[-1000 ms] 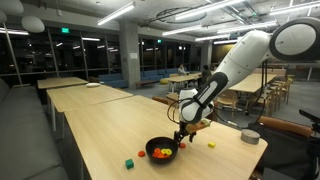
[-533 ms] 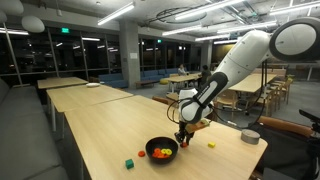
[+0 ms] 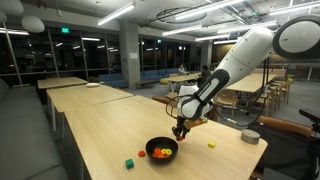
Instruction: Put the rings inside the black bowl
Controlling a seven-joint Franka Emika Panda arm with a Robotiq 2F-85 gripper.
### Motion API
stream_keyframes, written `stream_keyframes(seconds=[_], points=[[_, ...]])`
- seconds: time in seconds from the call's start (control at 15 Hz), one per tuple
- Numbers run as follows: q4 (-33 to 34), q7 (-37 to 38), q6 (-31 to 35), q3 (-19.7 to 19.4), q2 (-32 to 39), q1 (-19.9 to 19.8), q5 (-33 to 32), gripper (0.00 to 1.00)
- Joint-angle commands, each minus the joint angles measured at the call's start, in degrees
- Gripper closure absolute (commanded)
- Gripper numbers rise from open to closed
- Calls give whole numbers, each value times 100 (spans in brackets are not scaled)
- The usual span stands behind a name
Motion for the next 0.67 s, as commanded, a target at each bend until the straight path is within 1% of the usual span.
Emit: stream_keyframes(seconds=[0.0, 0.13, 0.33, 0.6], points=[[-152, -70, 512, -56, -417, 75, -219, 76], [-101, -491, 710, 206, -446, -76, 19, 76], [-57, -1882, 943, 1040, -439, -575, 1077, 76], [143, -3595, 782, 2613, -319, -1697, 2302, 75]])
